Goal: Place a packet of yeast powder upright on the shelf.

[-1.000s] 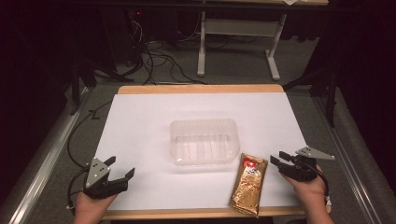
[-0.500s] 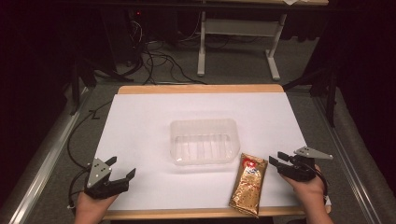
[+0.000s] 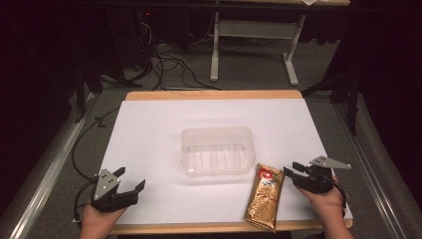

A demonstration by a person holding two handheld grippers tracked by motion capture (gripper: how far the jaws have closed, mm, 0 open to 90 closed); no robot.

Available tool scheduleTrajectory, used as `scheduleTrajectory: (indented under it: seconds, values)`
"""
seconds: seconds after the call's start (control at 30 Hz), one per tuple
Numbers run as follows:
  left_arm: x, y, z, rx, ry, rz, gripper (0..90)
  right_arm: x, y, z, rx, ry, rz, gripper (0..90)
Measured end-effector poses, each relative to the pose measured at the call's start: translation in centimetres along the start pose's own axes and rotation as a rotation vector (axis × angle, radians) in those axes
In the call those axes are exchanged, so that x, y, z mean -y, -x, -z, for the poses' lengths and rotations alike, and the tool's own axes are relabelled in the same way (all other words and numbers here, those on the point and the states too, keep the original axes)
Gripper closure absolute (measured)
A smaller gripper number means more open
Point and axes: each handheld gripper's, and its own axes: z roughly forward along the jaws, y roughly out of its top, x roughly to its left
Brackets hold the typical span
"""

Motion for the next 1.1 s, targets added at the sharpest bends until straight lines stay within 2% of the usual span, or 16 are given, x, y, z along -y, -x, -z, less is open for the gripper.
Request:
scheduleTrajectory:
  seconds: [0.17,0.43,0.7,0.77,0.8,0.87,0.9,0.97,1.0,1.03,1.1]
  values:
    - [0.0,0.0,-0.1,0.003,-0.003,-0.002,21.5,-0.2,-0.4,-0.5,-0.018,-0.009,0.001,52.1]
    - [0.0,0.2,-0.2,0.007,-0.008,-0.010,21.6,-0.1,-0.5,-2.5,-0.052,-0.102,0.002,52.9]
    - [0.1,0.1,-0.2,0.008,-0.013,-0.014,21.6,0.2,-0.4,-3.1,-0.048,-0.152,0.008,52.5]
    - [0.1,0.1,-0.3,0.008,-0.016,-0.015,21.6,0.3,-0.5,-3.2,-0.044,-0.163,0.029,59.5]
    - [0.1,0.0,-0.4,0.008,-0.017,-0.011,21.6,0.4,-0.7,-3.3,-0.049,-0.175,0.043,67.8]
    - [0.1,-0.1,-0.5,0.008,-0.019,-0.007,21.6,0.4,-0.8,-3.3,-0.036,-0.178,0.054,70.1]
    - [0.1,-0.1,-0.6,0.007,-0.023,-0.005,21.6,0.3,-1.0,-3.5,-0.023,-0.190,0.087,78.2]
    - [0.1,-0.1,-0.6,0.007,-0.027,-0.003,21.6,0.3,-1.1,-3.5,-0.018,-0.197,0.092,80.1]
    - [0.0,0.1,-0.6,0.008,-0.023,-0.012,21.6,0.2,-1.4,-3.4,-0.012,-0.204,0.116,86.2]
    - [0.0,0.1,-0.6,0.008,-0.023,-0.012,21.6,0.2,-1.4,-3.4,-0.012,-0.204,0.116,86.2]
    - [0.0,0.1,-0.4,0.008,-0.020,-0.016,21.6,0.1,-1.9,-3.2,0.002,-0.216,0.153,89.9]
